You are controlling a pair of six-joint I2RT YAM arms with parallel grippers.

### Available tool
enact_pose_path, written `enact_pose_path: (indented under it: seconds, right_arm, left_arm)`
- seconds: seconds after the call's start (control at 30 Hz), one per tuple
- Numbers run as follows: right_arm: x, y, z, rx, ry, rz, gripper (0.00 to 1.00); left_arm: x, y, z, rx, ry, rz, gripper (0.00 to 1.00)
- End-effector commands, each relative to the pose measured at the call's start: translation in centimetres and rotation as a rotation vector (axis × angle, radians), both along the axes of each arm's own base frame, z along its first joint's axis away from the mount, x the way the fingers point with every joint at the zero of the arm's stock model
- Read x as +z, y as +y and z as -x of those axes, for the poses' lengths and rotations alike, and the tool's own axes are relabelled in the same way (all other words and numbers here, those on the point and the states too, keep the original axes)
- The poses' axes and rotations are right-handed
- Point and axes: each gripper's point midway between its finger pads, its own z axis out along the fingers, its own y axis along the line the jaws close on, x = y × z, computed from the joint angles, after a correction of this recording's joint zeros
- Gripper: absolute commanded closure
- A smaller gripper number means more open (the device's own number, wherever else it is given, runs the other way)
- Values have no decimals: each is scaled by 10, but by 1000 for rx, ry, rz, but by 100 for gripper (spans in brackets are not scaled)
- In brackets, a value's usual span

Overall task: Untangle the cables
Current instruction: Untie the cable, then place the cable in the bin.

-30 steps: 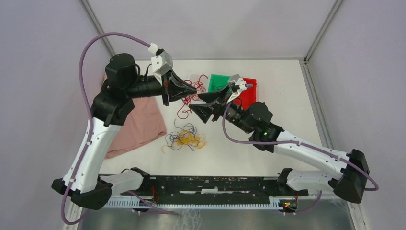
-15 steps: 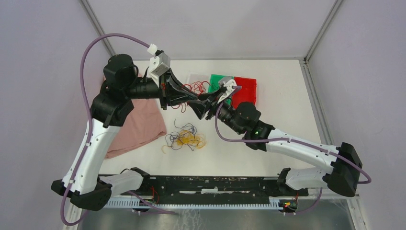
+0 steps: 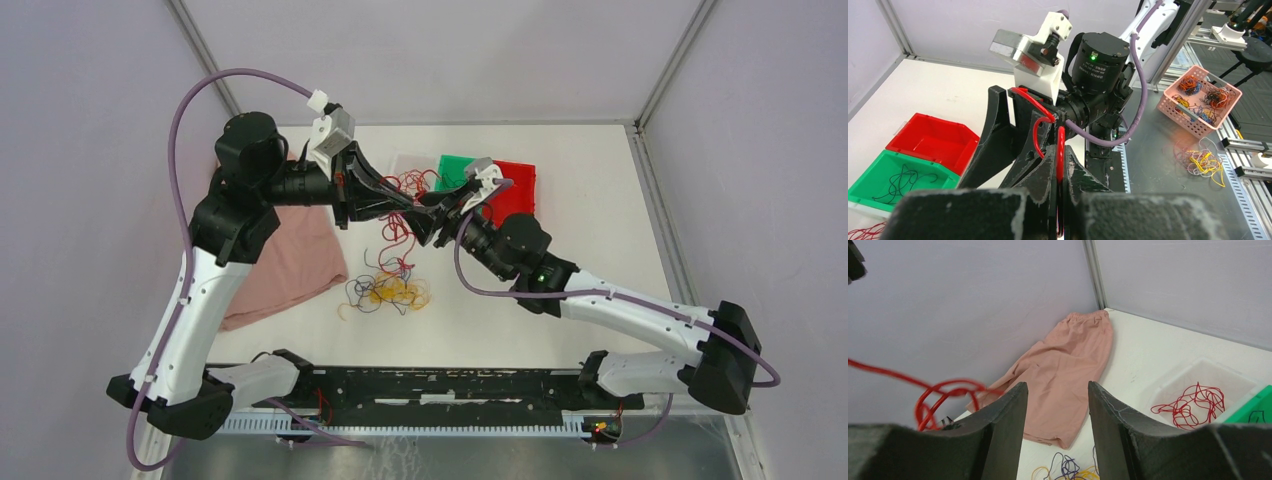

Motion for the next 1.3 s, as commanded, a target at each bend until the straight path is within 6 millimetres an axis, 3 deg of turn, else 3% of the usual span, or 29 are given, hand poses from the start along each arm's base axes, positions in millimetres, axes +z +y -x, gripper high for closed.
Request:
enact_pose_path:
  seconds: [0.0,0.1,0.23,0.37,0.5,0.7,1.0,1.13,1.27]
  right_arm:
    - [23,-13,9,-5,-29,-67,46]
    - [14,-18,7,-25,-17,-52,46]
    - [1,-30,3,-84,2,-39,45]
    - [-27,-55,-15,-247,77,27,41]
    - [-48,-70,-20,-318,108,58,38]
    - [-74,-97,-25,-424,153,95,38]
    - [-85,-144,-23,-536,177,110,38]
    - [-83,-163,-19,-569,177,108,38]
    - [-76,-177,-14,-585,169,99,38]
  left_arm:
    - [11,0,2,-15,-50,20,97]
    - [3,0,-8,21,-74,-4,97]
    - [-13,2,-45,169,-117,-65,96]
    - [-34,6,-98,348,-162,-151,96]
    - [-65,10,-160,522,-160,-258,96]
    - [-114,4,-237,633,-181,-380,97]
    - [-155,-12,-332,686,-197,-409,97]
    - [-185,-17,-359,697,-189,-442,97]
    - [-230,-14,-374,727,-153,-500,95]
